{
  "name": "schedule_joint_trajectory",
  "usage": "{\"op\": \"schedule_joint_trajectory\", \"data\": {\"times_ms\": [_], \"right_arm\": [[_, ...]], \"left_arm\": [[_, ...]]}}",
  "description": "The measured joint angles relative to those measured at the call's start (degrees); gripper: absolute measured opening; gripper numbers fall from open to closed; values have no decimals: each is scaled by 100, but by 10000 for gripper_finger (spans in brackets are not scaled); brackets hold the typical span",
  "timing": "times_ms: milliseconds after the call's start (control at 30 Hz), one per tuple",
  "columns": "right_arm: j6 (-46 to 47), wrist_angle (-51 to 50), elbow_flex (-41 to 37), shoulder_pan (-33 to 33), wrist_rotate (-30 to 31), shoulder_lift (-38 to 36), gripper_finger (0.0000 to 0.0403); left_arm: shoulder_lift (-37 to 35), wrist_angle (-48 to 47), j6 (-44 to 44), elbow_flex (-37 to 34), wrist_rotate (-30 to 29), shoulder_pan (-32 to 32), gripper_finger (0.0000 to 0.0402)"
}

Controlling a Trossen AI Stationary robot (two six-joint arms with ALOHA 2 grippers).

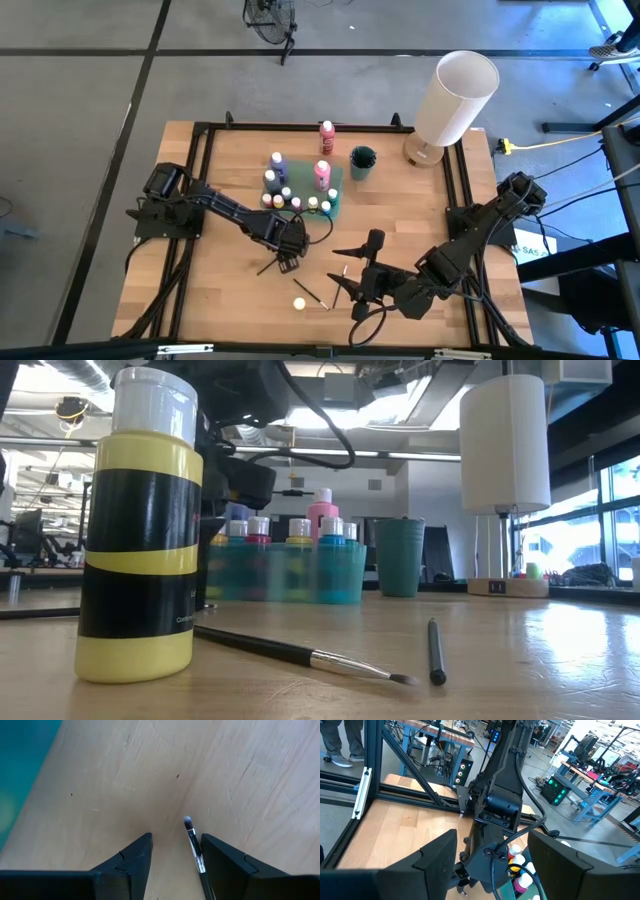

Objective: Pick & Place Paint Supplies
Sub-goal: Put the black paint brush into the dark green cup

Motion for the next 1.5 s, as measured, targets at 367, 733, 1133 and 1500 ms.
{"op": "schedule_joint_trajectory", "data": {"times_ms": [367,733,1133,1500], "right_arm": [[0,0,-2,0,0,0,247],[0,0,0,2,0,0,247],[-3,96,0,2,-297,1,247],[-15,93,0,2,-297,2,247]], "left_arm": [[2,25,37,14,-111,11,168],[176,-63,86,10,-41,20,168],[181,-65,98,4,-13,22,147],[181,-61,98,4,-15,22,88]]}}
